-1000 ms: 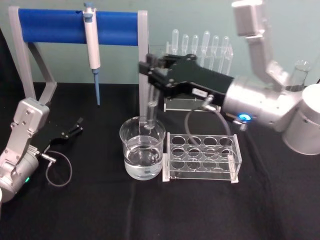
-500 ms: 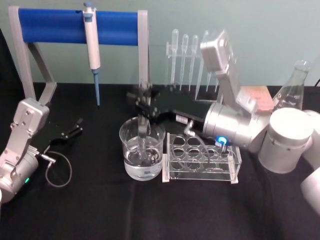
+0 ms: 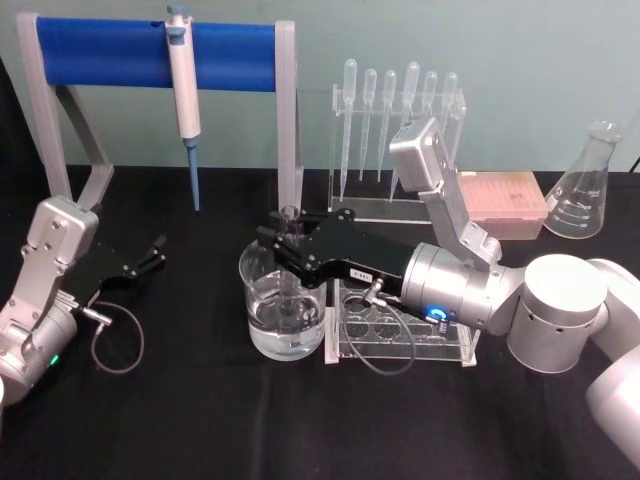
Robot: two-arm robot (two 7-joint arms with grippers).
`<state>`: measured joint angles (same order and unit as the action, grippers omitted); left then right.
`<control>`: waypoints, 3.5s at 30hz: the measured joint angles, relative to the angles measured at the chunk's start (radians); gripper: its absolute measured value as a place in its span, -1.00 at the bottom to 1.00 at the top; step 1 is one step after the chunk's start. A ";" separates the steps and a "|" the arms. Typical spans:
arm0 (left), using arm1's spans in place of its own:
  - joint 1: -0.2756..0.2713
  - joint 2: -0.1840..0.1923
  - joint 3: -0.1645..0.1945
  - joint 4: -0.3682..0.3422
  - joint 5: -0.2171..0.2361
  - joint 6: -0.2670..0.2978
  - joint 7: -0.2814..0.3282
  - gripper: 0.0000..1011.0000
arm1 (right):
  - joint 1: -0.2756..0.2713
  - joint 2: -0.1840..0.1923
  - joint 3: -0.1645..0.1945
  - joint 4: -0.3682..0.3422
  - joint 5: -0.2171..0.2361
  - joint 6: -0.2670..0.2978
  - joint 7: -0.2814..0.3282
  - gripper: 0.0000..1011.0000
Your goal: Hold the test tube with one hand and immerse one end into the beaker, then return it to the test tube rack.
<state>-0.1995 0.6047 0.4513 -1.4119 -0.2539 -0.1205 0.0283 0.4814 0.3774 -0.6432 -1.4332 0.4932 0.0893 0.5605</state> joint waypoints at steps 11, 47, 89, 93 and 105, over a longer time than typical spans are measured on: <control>0.000 0.000 0.000 0.000 0.000 0.000 0.000 0.98 | 0.010 -0.021 0.004 0.021 -0.037 -0.012 0.006 -0.55; 0.000 0.000 0.000 0.000 0.000 0.000 0.000 0.98 | 0.009 -0.024 0.008 0.020 -0.045 -0.010 0.002 -0.55; 0.000 0.000 0.000 0.000 0.000 0.000 0.000 0.98 | 0.009 -0.024 0.008 0.020 -0.045 -0.011 0.002 -0.55; 0.000 0.000 0.000 0.000 0.000 0.000 0.000 0.98 | 0.009 -0.024 0.008 0.020 -0.045 -0.011 0.003 -0.55; 0.000 0.000 0.000 0.000 0.000 0.000 0.000 0.98 | 0.009 -0.024 0.008 0.020 -0.045 -0.011 0.002 -0.55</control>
<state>-0.1995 0.6047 0.4514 -1.4120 -0.2539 -0.1205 0.0283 0.4903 0.3535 -0.6348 -1.4136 0.4484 0.0785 0.5630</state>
